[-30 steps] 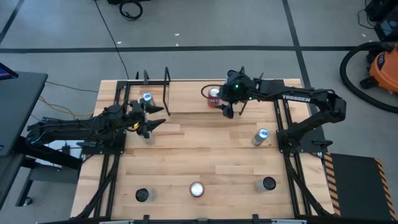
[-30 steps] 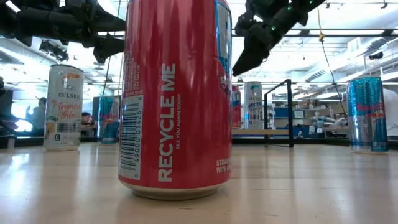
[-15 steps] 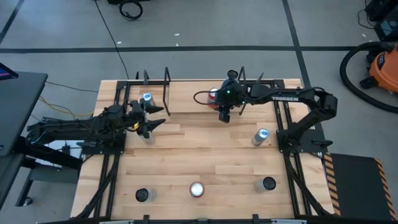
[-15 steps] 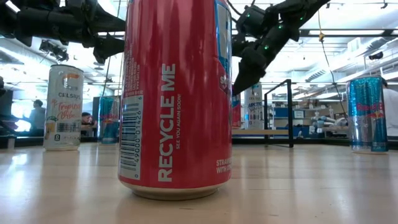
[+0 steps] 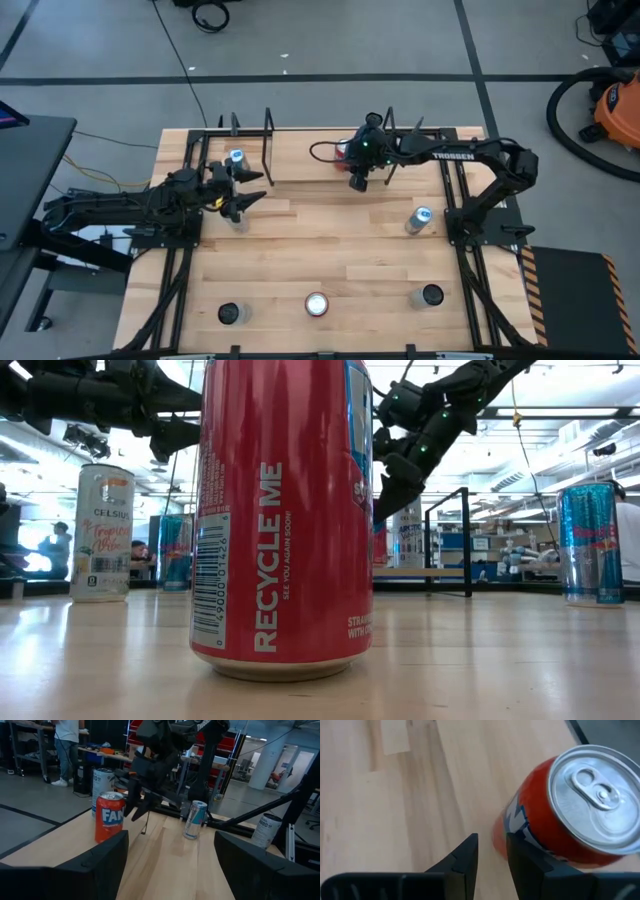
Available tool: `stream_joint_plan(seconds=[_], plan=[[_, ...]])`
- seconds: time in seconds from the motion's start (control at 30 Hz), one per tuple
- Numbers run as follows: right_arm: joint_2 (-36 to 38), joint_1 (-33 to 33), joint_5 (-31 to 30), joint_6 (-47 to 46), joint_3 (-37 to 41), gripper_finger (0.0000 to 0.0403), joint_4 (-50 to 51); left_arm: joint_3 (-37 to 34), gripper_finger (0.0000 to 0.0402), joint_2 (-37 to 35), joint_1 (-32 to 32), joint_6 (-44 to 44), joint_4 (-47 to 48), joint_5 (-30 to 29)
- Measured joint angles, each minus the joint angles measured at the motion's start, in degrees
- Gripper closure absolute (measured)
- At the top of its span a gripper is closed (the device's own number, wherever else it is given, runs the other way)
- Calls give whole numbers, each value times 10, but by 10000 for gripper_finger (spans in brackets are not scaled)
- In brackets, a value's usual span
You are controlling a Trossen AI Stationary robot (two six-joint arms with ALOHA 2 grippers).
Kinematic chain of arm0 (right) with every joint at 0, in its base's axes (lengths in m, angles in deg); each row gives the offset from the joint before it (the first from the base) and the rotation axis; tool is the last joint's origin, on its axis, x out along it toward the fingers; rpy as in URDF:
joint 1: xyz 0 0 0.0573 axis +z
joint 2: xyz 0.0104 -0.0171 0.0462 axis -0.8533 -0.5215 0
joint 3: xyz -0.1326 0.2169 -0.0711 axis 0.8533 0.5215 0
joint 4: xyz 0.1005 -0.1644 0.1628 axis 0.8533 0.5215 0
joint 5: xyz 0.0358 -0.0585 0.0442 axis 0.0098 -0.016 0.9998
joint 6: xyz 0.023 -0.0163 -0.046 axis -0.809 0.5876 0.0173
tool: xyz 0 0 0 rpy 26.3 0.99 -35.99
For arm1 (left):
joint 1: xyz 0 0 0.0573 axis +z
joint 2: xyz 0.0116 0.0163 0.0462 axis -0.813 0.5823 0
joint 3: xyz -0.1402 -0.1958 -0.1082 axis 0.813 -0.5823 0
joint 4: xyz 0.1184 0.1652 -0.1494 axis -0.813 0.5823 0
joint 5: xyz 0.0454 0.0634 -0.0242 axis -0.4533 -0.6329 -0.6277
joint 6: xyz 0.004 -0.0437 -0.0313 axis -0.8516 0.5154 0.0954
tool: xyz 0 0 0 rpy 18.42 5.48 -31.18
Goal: Place canned beverage on shelf
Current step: Put the top red soda can on the shelf
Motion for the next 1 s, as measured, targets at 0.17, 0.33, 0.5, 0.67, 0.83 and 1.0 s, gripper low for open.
stream_joint_plan(seconds=[0.17,0.33,0.5,0.67,0.83,1.0], plan=[[0,-15,0,0,0,293,-29,0,104,0,0,0,0,0],[0,-28,0,0,0,293,-35,0,104,0,0,0,0,0],[0,-39,0,-5,0,293,-35,0,104,0,0,0,0,0],[0,-45,-1,-10,0,293,-35,0,104,0,0,0,0,0],[0,-44,15,-16,0,293,-44,0,104,0,0,0,0,0],[0,-27,38,-25,-1,293,-54,0,104,0,0,-1,0,0]])
